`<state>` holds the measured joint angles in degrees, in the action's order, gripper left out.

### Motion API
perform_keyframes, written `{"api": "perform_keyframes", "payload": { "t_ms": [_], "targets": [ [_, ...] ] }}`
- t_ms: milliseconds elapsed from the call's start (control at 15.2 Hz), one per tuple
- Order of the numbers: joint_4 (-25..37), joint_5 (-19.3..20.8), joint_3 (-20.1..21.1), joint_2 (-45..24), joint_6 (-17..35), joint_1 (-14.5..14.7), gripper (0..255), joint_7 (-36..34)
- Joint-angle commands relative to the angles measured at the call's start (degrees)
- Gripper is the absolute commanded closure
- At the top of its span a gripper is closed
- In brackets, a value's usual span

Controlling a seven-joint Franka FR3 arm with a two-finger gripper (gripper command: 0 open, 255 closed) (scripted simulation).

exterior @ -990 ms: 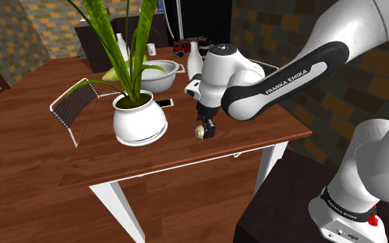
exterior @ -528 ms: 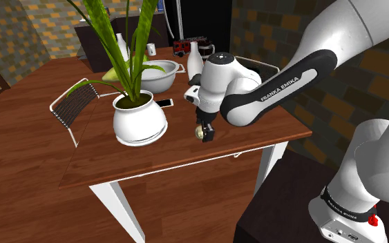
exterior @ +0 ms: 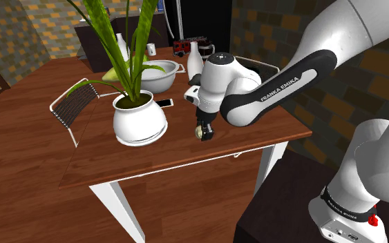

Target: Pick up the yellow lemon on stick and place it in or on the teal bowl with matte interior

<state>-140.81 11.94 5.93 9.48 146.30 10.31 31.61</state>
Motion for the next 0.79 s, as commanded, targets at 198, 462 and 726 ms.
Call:
{"api": "perform_keyframes", "payload": {
  "t_ms": [198, 462, 726],
  "targets": [
    [-0.03, -0.01, 0.0, 0.01, -0.02, 0.01, 255, 0.0],
    [0.66, -0.6, -0.08, 0.96, -1.63, 0.18, 255, 0.58],
    [2.18, -1.6, -0.24, 2.73, -4.86, 0.48, 255, 1.61]
  ]
}}
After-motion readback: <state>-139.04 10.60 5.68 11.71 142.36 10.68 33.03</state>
